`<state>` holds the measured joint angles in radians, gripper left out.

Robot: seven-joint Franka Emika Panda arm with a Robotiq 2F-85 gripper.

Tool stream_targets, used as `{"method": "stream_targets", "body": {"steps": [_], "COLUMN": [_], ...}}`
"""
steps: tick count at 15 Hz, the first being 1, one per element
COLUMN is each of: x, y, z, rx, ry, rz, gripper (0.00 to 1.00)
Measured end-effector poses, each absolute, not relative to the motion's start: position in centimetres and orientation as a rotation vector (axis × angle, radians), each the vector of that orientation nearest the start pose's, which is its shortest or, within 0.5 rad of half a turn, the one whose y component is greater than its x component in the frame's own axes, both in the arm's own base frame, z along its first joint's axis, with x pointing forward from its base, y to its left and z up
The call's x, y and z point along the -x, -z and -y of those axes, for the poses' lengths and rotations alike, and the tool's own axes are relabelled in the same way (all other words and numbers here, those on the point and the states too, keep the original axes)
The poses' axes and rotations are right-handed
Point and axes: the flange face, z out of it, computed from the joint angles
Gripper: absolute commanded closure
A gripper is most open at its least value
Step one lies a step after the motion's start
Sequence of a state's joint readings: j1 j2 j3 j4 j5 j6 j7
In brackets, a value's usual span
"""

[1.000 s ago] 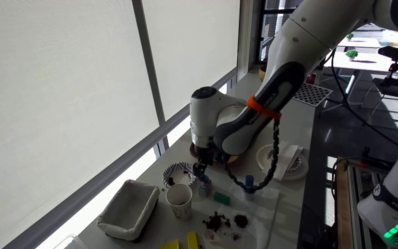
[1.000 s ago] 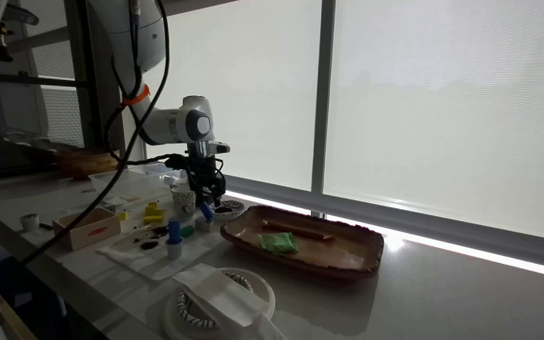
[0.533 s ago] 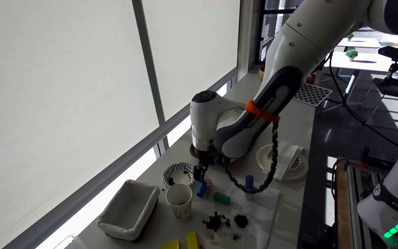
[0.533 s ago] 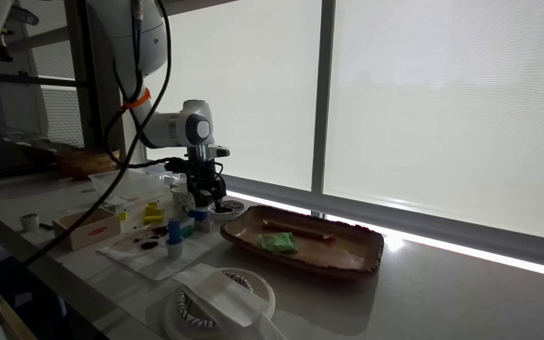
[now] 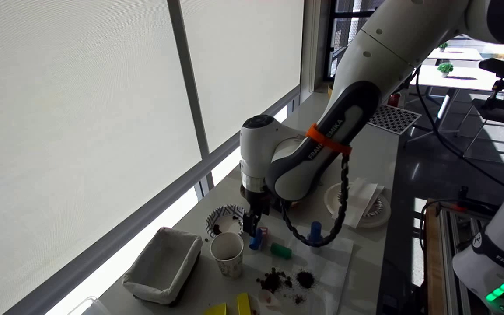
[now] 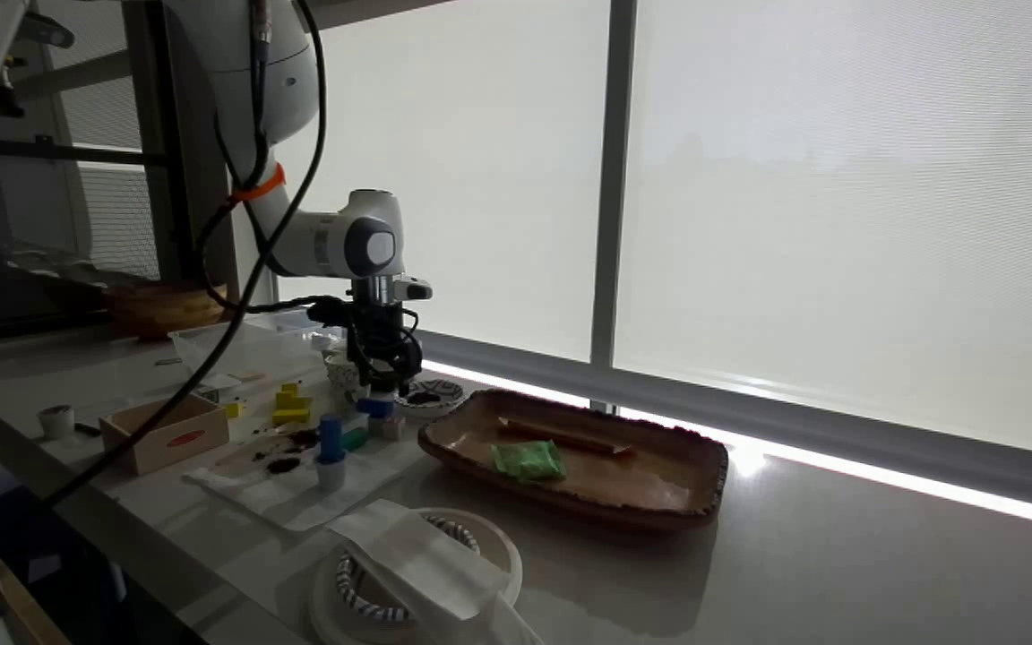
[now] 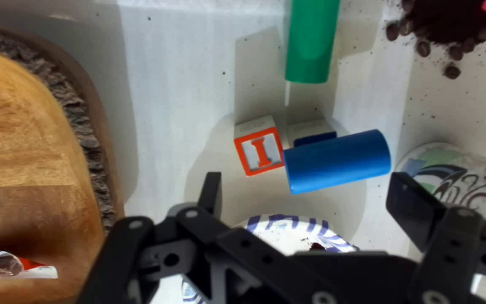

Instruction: Put the green block on top of the blue block at the front.

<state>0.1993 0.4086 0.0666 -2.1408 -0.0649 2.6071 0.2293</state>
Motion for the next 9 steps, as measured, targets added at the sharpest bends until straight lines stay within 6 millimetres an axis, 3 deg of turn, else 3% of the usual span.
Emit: {"method": "stream_targets", "body": {"steps": [9], "x": [-55.4], "y": [-21.9], "z": [-17.0], "rx": [3.055], "ry": [0.067], "rz": [0.343], "gripper": [0.0]}}
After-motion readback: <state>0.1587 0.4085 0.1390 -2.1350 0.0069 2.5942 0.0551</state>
